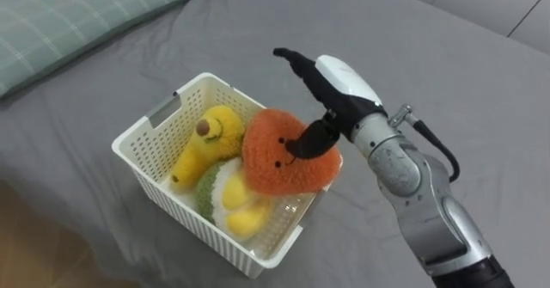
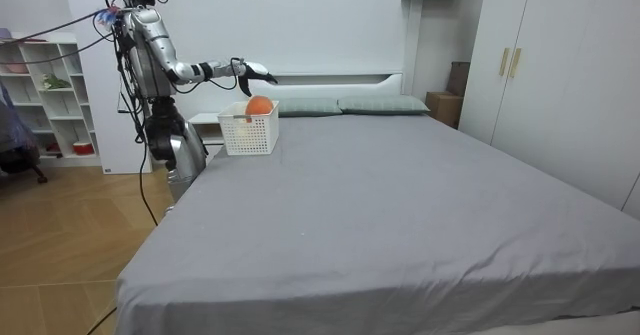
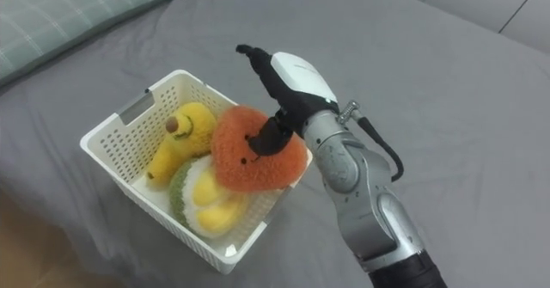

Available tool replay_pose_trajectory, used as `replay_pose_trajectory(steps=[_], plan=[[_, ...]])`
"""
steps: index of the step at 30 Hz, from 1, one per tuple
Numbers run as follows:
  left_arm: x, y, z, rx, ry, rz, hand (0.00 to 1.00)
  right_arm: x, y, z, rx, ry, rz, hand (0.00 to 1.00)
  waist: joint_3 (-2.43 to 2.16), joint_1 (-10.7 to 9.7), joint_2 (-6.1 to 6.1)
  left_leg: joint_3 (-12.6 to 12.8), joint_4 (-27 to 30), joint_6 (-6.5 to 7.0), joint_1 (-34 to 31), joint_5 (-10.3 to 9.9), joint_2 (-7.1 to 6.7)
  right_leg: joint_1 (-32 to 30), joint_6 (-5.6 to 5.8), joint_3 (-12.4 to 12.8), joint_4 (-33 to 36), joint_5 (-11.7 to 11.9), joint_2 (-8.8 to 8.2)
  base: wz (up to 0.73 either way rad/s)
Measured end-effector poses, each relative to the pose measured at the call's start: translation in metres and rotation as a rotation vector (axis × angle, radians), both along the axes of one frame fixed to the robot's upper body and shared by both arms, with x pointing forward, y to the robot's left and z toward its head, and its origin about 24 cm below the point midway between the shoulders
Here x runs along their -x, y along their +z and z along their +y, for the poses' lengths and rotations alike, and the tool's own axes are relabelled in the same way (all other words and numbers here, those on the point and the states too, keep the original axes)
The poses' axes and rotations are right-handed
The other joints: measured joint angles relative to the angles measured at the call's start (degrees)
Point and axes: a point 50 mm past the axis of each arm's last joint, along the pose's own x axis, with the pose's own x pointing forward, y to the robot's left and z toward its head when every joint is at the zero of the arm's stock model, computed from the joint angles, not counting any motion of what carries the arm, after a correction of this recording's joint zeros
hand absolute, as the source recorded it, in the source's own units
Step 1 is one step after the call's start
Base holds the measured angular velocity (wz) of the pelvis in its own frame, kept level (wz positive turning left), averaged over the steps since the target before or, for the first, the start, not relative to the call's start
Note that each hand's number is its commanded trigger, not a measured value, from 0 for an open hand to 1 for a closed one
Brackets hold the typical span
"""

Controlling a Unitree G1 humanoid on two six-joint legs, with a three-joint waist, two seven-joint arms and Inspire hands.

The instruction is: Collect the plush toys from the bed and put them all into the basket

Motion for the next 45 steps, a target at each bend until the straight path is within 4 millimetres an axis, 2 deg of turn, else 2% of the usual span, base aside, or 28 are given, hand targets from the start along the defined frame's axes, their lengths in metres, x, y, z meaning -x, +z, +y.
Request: replay_pose_trajectory(steps=[4, 9, 10, 11, 13, 14, 16, 17, 22, 25, 29, 31, 37, 45], plan=[[0.007, 0.0, 0.004, -0.004, 0.026, 0.01, 0.0, -0.001, 0.004, -0.011, -0.067, -0.057, -0.046, 0.0, -0.04, -1.8, -0.04, 0.0, 0.0, 0.0, 0.1, 0.0, 0.0, 0.0, 0.0, 0.1, 0.0, 0.0, 0.02, 0.0], [0.011, 0.0, 0.01, -0.015, 0.077, 0.01, 0.0, 0.012, -0.01, -0.039, -0.184, -0.173, -0.02, 0.0, -0.22, -4.0, 0.11, 0.9, 0.0, 0.12, 0.0, 0.0, 0.16, -0.2, 0.01, 0.6, -0.1, 0.0, -0.02, -0.07], [0.012, 0.0, 0.01, -0.015, 0.083, 0.012, 0.0, 0.015, -0.013, -0.045, -0.207, -0.201, -0.023, 0.0, -0.24, -4.7, 0.55, 1.6, 0.0, 0.21, 0.0, -0.1, 0.26, -0.4, 0.04, 1.5, 0.0, 0.0, -0.01, -0.26], [0.014, -0.001, 0.009, -0.011, 0.083, 0.015, 0.0, 0.018, -0.014, -0.051, -0.223, -0.228, -0.028, 0.0, -0.55, -5.4, 1.04, 2.2, 0.0, 0.31, 0.1, -0.2, 0.33, -0.6, 0.18, 1.9, 0.0, 0.1, -0.03, -0.26], [0.015, -0.002, 0.006, -0.003, 0.084, 0.018, 0.0, 0.02, -0.015, -0.061, -0.261, -0.276, -0.039, 0.0, -0.85, -6.8, 2.29, 2.7, -0.1, 0.43, 0.2, -0.2, 0.31, -0.8, 0.36, 2.2, 0.1, 0.2, -0.13, -0.23], [0.016, -0.002, 0.006, -0.002, 0.091, 0.013, 0.0, 0.022, -0.016, -0.068, -0.283, -0.312, -0.052, 0.0, -1.08, -7.7, 2.82, 3.4, -0.5, 0.49, 0.4, -0.2, 0.35, -1.0, 0.39, 3.3, 0.1, 0.2, -0.13, -0.28], [0.019, -0.001, 0.007, -0.005, 0.109, 0.008, 0.0, 0.027, -0.02, -0.078, -0.314, -0.367, -0.058, 0.0, -1.2, -8.4, 3.24, 4.2, -1.3, 0.5, 1.6, -0.2, 0.43, -0.4, 0.42, 4.3, 0.0, 0.2, -0.05, -0.26], [0.022, -0.001, 0.009, -0.01, 0.123, 0.005, 0.0, 0.032, -0.025, -0.084, -0.313, -0.4, -0.05, 0.0, -1.2, -9.8, 3.24, 4.2, -1.7, 0.5, 2.2, -0.2, 0.48, -0.1, 0.44, 4.6, 0.0, 0.2, 0.05, -0.15], [0.028, -0.002, 0.01, -0.028, 0.141, 0.016, 0.0, 0.04, -0.025, -0.107, -0.32, -0.516, -0.097, 0.0, -1.16, -12.3, 2.7, 6.4, -2.4, 0.34, 2.8, -0.3, 1.07, -0.6, 0.43, 6.5, 0.0, 0.2, 0.42, -0.24], [0.026, -0.002, 0.009, -0.027, 0.14, 0.005, 0.0, 0.044, -0.024, -0.122, -0.326, -0.588, -0.141, 0.0, -1.31, -14.0, 2.23, 7.2, -2.6, 0.26, 2.8, -0.3, 1.26, -1.2, 0.41, 6.7, 0.0, 0.2, 0.5, -0.13], [0.03, -0.002, 0.008, -0.035, 0.162, 0.012, 0.0, 0.053, -0.024, -0.138, -0.347, -0.692, -0.184, 0.0, -1.34, -14.6, 2.19, 8.5, -3.1, 0.29, 3.0, -0.4, 1.39, -1.6, 0.41, 8.3, 0.0, 0.2, 0.63, -0.17], [0.032, -0.002, 0.008, -0.042, 0.164, 0.016, 0.0, 0.059, -0.03, -0.142, -0.382, -0.718, -0.168, 0.0, -1.31, -15.4, 2.24, 8.9, -3.1, 0.34, 3.1, -0.4, 1.49, -1.9, 0.42, 8.3, 0.0, 0.2, 0.64, -0.05], [0.036, -0.004, 0.006, -0.063, 0.167, 0.048, 0.0, 0.065, -0.05, -0.152, -0.459, -0.786, -0.082, 0.0, -0.71, -16.4, 3.05, 11.2, -3.5, 0.23, 3.5, -0.7, 2.11, -2.3, 0.35, 10.1, 0.0, 0.4, 1.05, -0.18], [0.056, -0.006, 0.009, -0.085, 0.209, 0.103, 0.0, 0.088, -0.07, -0.169, -0.559, -0.914, -0.043, 0.0, -0.93, -18.1, 3.53, 14.9, -3.5, -0.59, 3.8, -1.8, 3.54, -3.9, -0.16, 13.1, 0.1, 0.7, 2.44, -0.27]])
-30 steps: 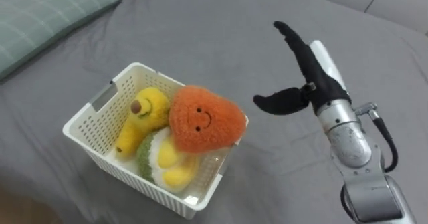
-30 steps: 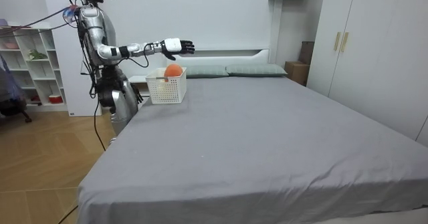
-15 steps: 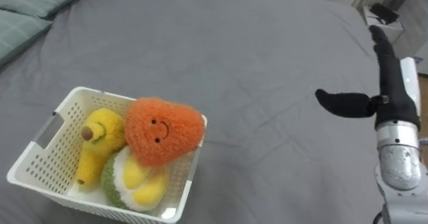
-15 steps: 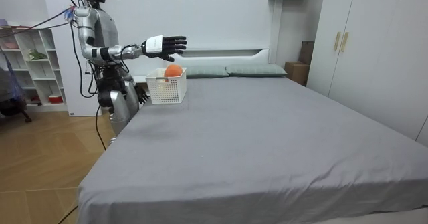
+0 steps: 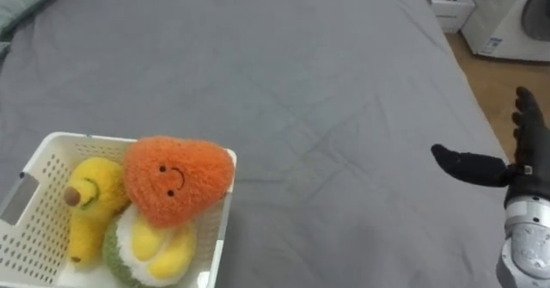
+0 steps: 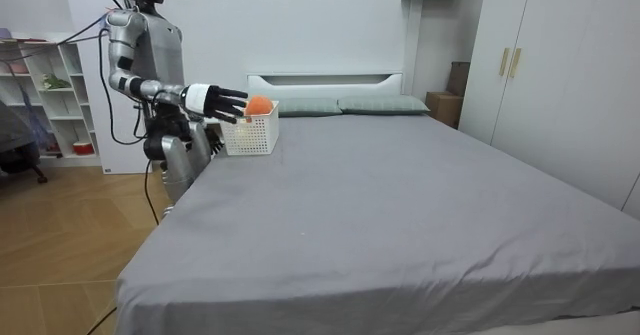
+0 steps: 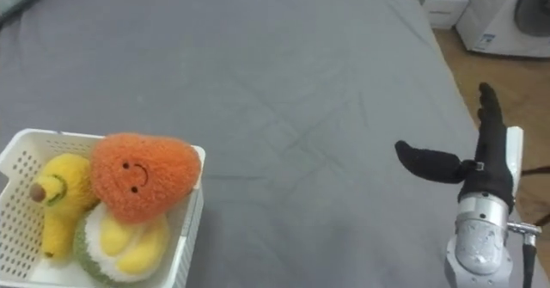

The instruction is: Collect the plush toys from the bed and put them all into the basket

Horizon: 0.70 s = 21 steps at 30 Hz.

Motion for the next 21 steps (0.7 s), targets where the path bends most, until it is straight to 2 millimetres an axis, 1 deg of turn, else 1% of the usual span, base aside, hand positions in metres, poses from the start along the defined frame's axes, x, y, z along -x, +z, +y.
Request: replay_pose_trajectory(steps=[2, 3, 5, 6, 8, 9, 10, 11, 12, 14, 15, 16, 17, 18, 19, 20, 21], plan=[[0.005, 0.0, 0.001, -0.008, 0.014, 0.01, 0.0, 0.01, -0.018, -0.005, -0.096, -0.054, 0.036, 0.0, -0.02, -0.7, -0.04, 0.5, -0.2, -0.11, 0.2, -0.1, 0.22, 0.0, -0.07, 0.4, -0.1, 0.0, 0.21, -0.09], [0.005, 0.0, 0.001, -0.011, 0.016, 0.012, 0.0, 0.013, -0.023, -0.006, -0.116, -0.066, 0.05, 0.0, -0.01, -0.7, -0.02, 0.7, -0.2, -0.14, 0.2, -0.1, 0.27, 0.1, -0.09, 0.4, -0.1, 0.1, 0.24, -0.15], [0.007, 0.0, 0.001, -0.013, 0.027, 0.016, 0.0, 0.026, -0.04, -0.007, -0.215, -0.12, 0.09, 0.0, 0.02, -0.6, 0.08, 1.5, -0.4, -0.25, 0.5, -0.2, 0.48, 0.1, -0.18, 1.1, -0.2, 0.1, 0.42, -0.17], [0.008, 0.0, 0.001, -0.014, 0.028, 0.019, 0.0, 0.029, -0.044, -0.007, -0.24, -0.131, 0.095, 0.0, 0.05, -0.6, 0.12, 1.7, -0.5, -0.28, 0.6, -0.2, 0.52, 0.1, -0.19, 1.2, -0.2, 0.1, 0.47, -0.15], [0.012, -0.001, 0.0, -0.016, 0.025, 0.035, 0.0, 0.04, -0.059, -0.009, -0.323, -0.195, 0.116, 0.0, 0.19, -1.3, 0.32, 1.7, -0.6, -0.35, 1.0, -0.2, 0.54, 0.2, -0.24, 1.0, -0.3, 0.1, 0.48, -0.03], [0.013, -0.001, 0.0, -0.015, 0.024, 0.04, 0.0, 0.044, -0.065, -0.01, -0.345, -0.215, 0.132, 0.0, 0.19, -1.5, 0.36, 1.7, -0.6, -0.39, 1.1, -0.3, 0.54, 0.3, -0.24, 1.0, -0.3, 0.1, 0.48, 0.06], [0.015, -0.001, 0.0, -0.016, 0.025, 0.047, 0.0, 0.053, -0.079, -0.011, -0.392, -0.258, 0.173, 0.0, 0.12, -2.0, 0.33, 1.6, -0.8, -0.41, 1.2, -0.4, 0.55, 0.5, -0.3, 0.9, -0.3, 0.1, 0.47, 0.0], [0.017, -0.001, 0.0, -0.015, 0.026, 0.051, 0.0, 0.064, -0.092, -0.011, -0.432, -0.299, 0.22, 0.0, 0.15, -2.4, 0.4, 1.6, -0.7, -0.42, 1.1, -0.4, 0.54, 0.5, -0.31, 1.0, -0.3, 0.1, 0.48, 0.0], [0.018, -0.001, 0.0, -0.015, 0.025, 0.052, 0.0, 0.07, -0.098, -0.01, -0.453, -0.323, 0.245, 0.0, 0.14, -2.5, 0.44, 1.6, -0.7, -0.42, 1.1, -0.4, 0.53, 0.5, -0.31, 1.0, -0.3, 0.1, 0.48, 0.0], [0.02, -0.002, -0.001, -0.012, 0.026, 0.058, 0.0, 0.099, -0.124, -0.008, -0.524, -0.425, 0.354, 0.0, 0.1, -3.0, 0.81, 1.5, -0.7, -0.42, 1.1, -0.4, 0.52, 0.9, -0.32, 1.1, -0.3, 0.1, 0.51, 0.0], [0.021, -0.002, -0.001, -0.011, 0.026, 0.061, 0.0, 0.107, -0.13, -0.008, -0.536, -0.449, 0.39, 0.0, 0.09, -3.3, 0.89, 1.3, -0.6, -0.42, 1.2, -0.4, 0.5, 1.0, -0.32, 1.1, -0.3, 0.1, 0.51, 0.09], [0.021, -0.002, -0.001, -0.01, 0.026, 0.064, 0.0, 0.124, -0.143, -0.006, -0.558, -0.498, 0.46, 0.0, 0.09, -3.7, 1.01, 1.0, -0.6, -0.42, 1.1, -0.4, 0.49, 1.0, -0.34, 1.0, -0.3, 0.1, 0.51, 0.06], [0.022, -0.002, -0.001, -0.008, 0.028, 0.068, 0.0, 0.139, -0.152, -0.004, -0.579, -0.542, 0.518, 0.0, 0.09, -3.7, 1.21, 1.1, -0.6, -0.43, 1.1, -0.4, 0.5, 0.8, -0.36, 1.1, -0.2, 0.0, 0.55, 0.0], [0.023, -0.003, -0.001, -0.008, 0.029, 0.071, 0.0, 0.146, -0.155, -0.003, -0.583, -0.555, 0.545, 0.0, 0.08, -3.7, 1.31, 1.1, -0.6, -0.46, 1.1, -0.4, 0.49, 0.9, -0.37, 1.2, -0.2, 0.0, 0.56, -0.07], [0.026, -0.003, -0.002, -0.006, 0.031, 0.081, 0.0, 0.16, -0.162, -0.001, -0.59, -0.583, 0.602, 0.0, -0.07, -3.7, 1.56, 1.1, -0.6, -0.52, 1.1, -0.5, 0.49, 0.9, -0.4, 1.1, -0.2, 0.0, 0.55, -0.04], [0.027, -0.003, -0.002, -0.005, 0.03, 0.087, 0.0, 0.177, -0.169, 0.001, -0.594, -0.61, 0.673, 0.0, -0.14, -3.7, 1.56, 1.0, -0.6, -0.62, 1.1, -0.7, 0.49, 0.9, -0.52, 0.9, -0.2, -0.1, 0.5, 0.0], [0.028, -0.003, -0.002, -0.004, 0.03, 0.088, 0.0, 0.185, -0.172, 0.003, -0.599, -0.623, 0.706, 0.0, -0.14, -3.7, 1.56, 1.0, -0.6, -0.79, 1.1, -0.8, 0.5, 0.9, -0.54, 0.9, -0.2, -0.1, 0.5, 0.0]])
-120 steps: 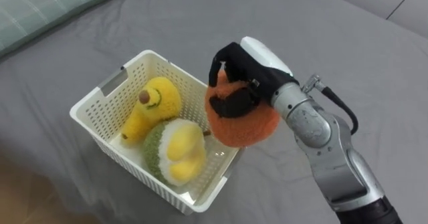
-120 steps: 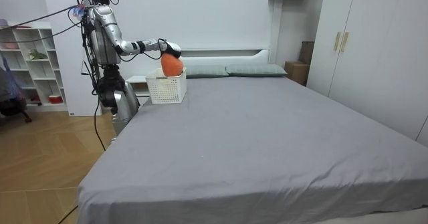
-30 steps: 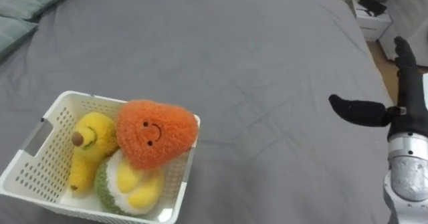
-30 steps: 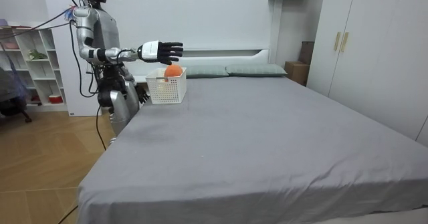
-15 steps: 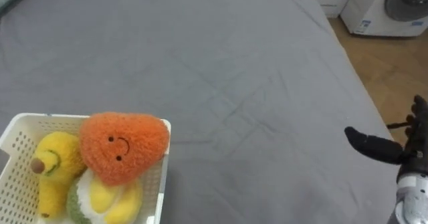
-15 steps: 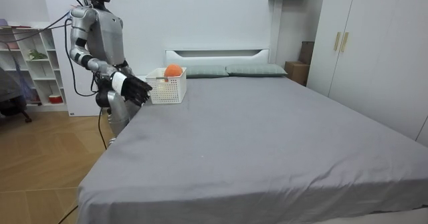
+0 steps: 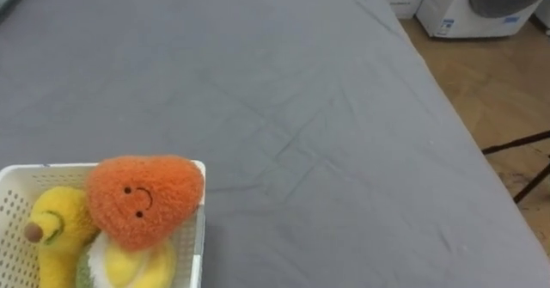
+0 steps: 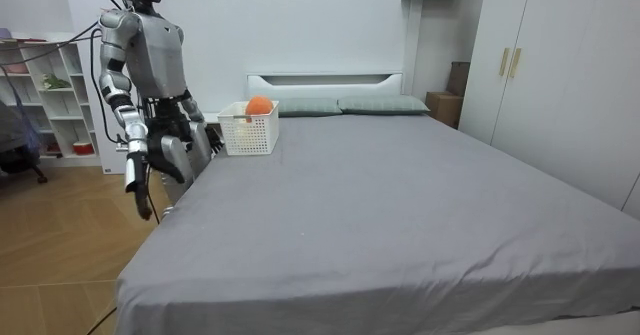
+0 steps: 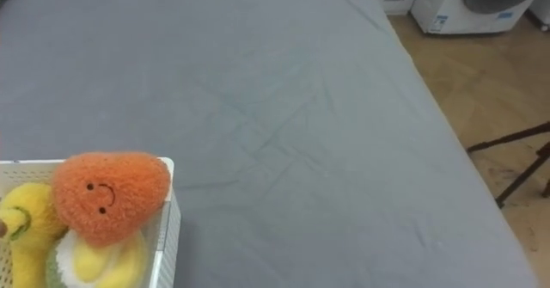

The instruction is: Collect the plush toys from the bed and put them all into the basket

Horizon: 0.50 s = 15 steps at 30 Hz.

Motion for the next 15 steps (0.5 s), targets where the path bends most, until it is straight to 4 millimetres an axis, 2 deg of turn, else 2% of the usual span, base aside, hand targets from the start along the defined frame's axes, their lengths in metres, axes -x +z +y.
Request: replay_pose_trajectory(steps=[1, 3, 5, 6, 8, 11, 15], plan=[[0.0, 0.0, 0.0, 0.004, 0.004, 0.0, 0.0, 0.012, -0.004, 0.003, -0.02, -0.011, 0.049, 0.0, -0.19, 0.0, 0.01, 0.0, 0.0, -0.02, 0.1, 0.0, 0.01, 0.0, -0.02, 0.0, 0.0, 0.0, 0.02, 0.0], [0.001, -0.001, -0.002, 0.01, 0.0, 0.003, 0.0, 0.026, -0.007, 0.005, -0.045, -0.021, 0.101, 0.0, 0.0, 0.1, 0.58, 0.0, 0.1, 0.03, 0.1, 0.0, -0.01, 0.1, -0.02, 0.1, 0.1, 0.0, 0.02, 0.0], [0.002, -0.001, -0.001, 0.021, -0.009, 0.005, 0.0, 0.046, -0.01, 0.01, -0.092, -0.011, 0.166, 0.0, 0.0, 0.0, 0.64, -0.6, 0.1, -0.04, 0.2, 0.0, -0.11, 0.5, -0.03, -0.1, -0.1, 0.0, 0.0, 0.08], [0.004, -0.001, -0.001, 0.022, -0.008, 0.008, 0.0, 0.048, -0.011, 0.012, -0.105, 0.006, 0.18, 0.0, 0.03, 0.2, 0.68, -0.8, 0.1, -0.07, 0.3, 0.0, -0.14, 0.7, -0.04, -0.3, -0.1, -0.1, -0.02, 0.13], [0.003, 0.0, 0.001, 0.022, -0.034, 0.014, 0.0, 0.059, -0.015, 0.021, -0.176, 0.143, 0.291, 0.0, 0.05, 1.0, 0.41, -0.9, 0.1, -0.2, 0.8, -0.1, -0.27, 1.0, -0.16, -0.6, 0.0, -0.9, -0.18, 0.06], [-0.003, -0.001, 0.001, 0.018, -0.08, 0.035, 0.0, 0.065, -0.019, 0.032, -0.271, 0.402, 0.452, 0.0, -0.11, 2.6, 0.22, -1.0, 0.2, -0.04, 1.1, 0.1, -0.27, 1.2, -0.29, -0.9, -0.1, -1.2, -0.19, 0.01], [-0.01, -0.002, 0.0, 0.028, -0.088, 0.052, 0.0, 0.057, -0.022, 0.038, -0.355, 0.563, 0.542, 0.0, -0.09, 3.3, 0.24, -1.6, 0.2, -0.04, 1.3, 0.1, -0.37, 1.6, -0.25, -1.5, -0.2, -1.3, -0.27, 0.1]])
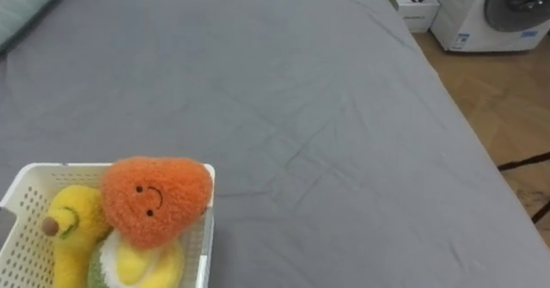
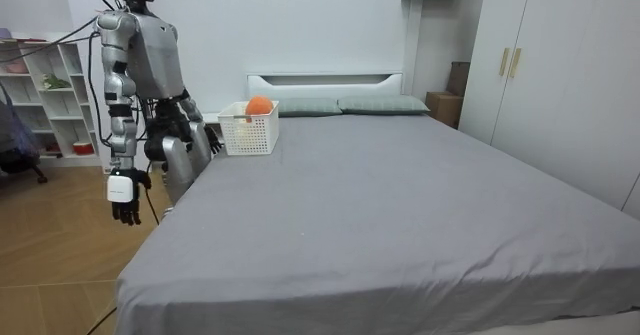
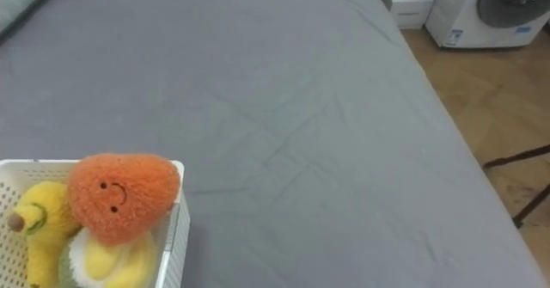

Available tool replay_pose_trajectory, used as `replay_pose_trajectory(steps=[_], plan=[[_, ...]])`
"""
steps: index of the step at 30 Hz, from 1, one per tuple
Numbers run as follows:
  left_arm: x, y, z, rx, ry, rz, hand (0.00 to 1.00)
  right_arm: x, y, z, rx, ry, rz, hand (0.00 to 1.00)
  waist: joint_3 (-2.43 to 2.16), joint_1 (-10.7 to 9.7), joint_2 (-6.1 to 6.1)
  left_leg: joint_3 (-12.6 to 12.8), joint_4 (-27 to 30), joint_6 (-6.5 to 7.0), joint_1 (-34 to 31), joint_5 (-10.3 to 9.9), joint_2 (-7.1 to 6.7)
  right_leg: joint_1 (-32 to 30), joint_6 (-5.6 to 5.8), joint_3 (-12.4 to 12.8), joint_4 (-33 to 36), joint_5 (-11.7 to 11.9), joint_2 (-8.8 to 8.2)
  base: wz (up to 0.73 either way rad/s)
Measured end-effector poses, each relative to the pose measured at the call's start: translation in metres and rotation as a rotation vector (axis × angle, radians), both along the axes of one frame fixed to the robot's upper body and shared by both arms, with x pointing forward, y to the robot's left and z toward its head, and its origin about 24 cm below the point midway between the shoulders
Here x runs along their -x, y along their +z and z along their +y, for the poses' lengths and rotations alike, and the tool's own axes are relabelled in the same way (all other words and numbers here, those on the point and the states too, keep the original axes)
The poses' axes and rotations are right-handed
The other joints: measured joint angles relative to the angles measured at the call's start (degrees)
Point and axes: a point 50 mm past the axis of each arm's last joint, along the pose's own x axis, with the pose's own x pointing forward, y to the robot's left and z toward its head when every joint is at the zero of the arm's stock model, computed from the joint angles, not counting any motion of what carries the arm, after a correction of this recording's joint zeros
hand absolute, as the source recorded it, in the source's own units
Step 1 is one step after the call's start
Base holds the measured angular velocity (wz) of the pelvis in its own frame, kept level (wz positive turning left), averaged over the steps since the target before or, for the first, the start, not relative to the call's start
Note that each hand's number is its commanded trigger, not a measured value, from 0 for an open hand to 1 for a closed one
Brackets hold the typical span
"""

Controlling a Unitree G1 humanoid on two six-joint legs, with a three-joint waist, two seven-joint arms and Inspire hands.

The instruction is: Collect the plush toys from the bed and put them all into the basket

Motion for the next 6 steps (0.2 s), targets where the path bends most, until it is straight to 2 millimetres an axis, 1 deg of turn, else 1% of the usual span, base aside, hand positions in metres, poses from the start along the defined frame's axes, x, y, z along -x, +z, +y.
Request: replay_pose_trajectory(steps=[2, 4, 6], plan=[[0.0, 0.0, -0.001, 0.006, 0.0, 0.01, 0.0, -0.011, -0.001, 0.0, -0.034, 0.097, 0.026, 0.0, 0.03, 0.3, 0.02, 0.0, 0.0, -0.05, 0.5, 0.0, 0.01, 0.5, 0.0, 0.0, -0.1, 0.0, 0.05, 0.0], [0.0, -0.001, -0.001, 0.008, -0.009, 0.014, 0.0, -0.015, -0.001, 0.0, -0.048, 0.151, 0.03, 0.0, 0.03, 0.5, 0.01, -0.1, -0.1, -0.06, 0.7, 0.0, -0.03, 0.9, -0.01, -0.1, -0.7, 0.0, 0.06, 0.05], [-0.001, -0.001, -0.003, 0.013, -0.018, 0.023, 0.0, -0.017, -0.001, 0.0, -0.058, 0.177, 0.047, 0.0, 0.05, 0.4, -0.05, -1.0, -0.2, -0.06, 0.7, 0.0, -0.22, 1.3, 0.03, -0.6, -0.9, 0.0, -0.01, 0.13]])
